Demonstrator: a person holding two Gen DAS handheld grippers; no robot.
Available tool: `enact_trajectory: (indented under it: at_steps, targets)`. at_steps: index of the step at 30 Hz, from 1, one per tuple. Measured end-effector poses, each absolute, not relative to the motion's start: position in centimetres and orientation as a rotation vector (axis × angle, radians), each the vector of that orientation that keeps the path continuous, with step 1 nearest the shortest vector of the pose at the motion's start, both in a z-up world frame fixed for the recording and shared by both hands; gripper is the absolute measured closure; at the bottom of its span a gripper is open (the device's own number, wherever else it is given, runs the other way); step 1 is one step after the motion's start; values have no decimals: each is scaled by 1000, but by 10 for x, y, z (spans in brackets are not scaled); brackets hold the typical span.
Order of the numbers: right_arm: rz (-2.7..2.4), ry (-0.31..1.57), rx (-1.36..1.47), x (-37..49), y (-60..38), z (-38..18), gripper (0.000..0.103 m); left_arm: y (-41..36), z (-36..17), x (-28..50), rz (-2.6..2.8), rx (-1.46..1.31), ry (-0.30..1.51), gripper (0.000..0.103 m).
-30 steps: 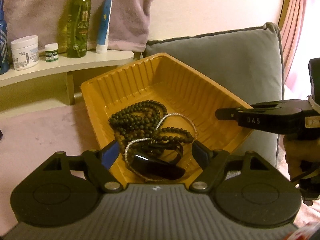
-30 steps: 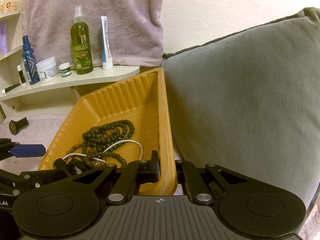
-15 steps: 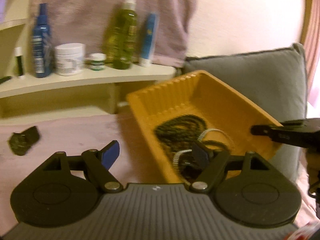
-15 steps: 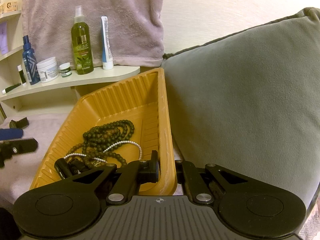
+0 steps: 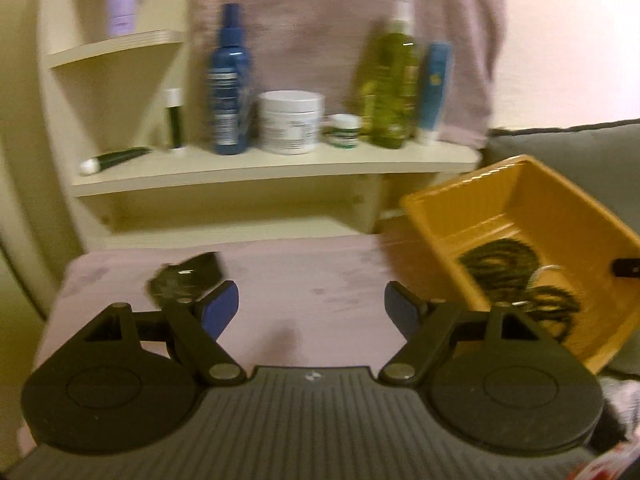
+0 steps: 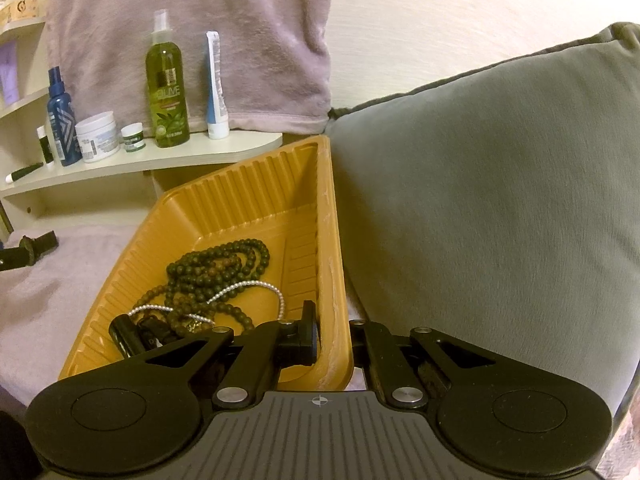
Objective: Organize jewelry
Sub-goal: 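Move the left gripper back to the black watch on the towel, then grasp the black watch by its face with the left gripper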
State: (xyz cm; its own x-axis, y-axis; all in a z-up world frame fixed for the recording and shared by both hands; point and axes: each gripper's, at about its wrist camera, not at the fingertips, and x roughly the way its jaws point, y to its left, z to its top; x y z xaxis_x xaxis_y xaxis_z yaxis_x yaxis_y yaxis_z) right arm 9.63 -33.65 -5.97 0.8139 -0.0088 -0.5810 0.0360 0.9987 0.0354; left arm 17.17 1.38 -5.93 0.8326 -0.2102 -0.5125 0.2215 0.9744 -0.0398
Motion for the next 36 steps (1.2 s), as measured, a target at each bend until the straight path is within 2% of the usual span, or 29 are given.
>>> enact_trajectory:
  at_steps: [20,24,29,36]
  targets:
    - [-49,658,15,107,-335,-67,99,75,-106,232,-15,-23,571,22]
    - [-52,665,11,108,-335,-68,99,77,-115,245,3,-81,581,26]
    - [-54,671,10,110,-335,-69,98,76,-122,253,32,-126,580,36]
    - [-54,673,11,111,-336,-70,98,74,-122,259,38,-144,572,42]
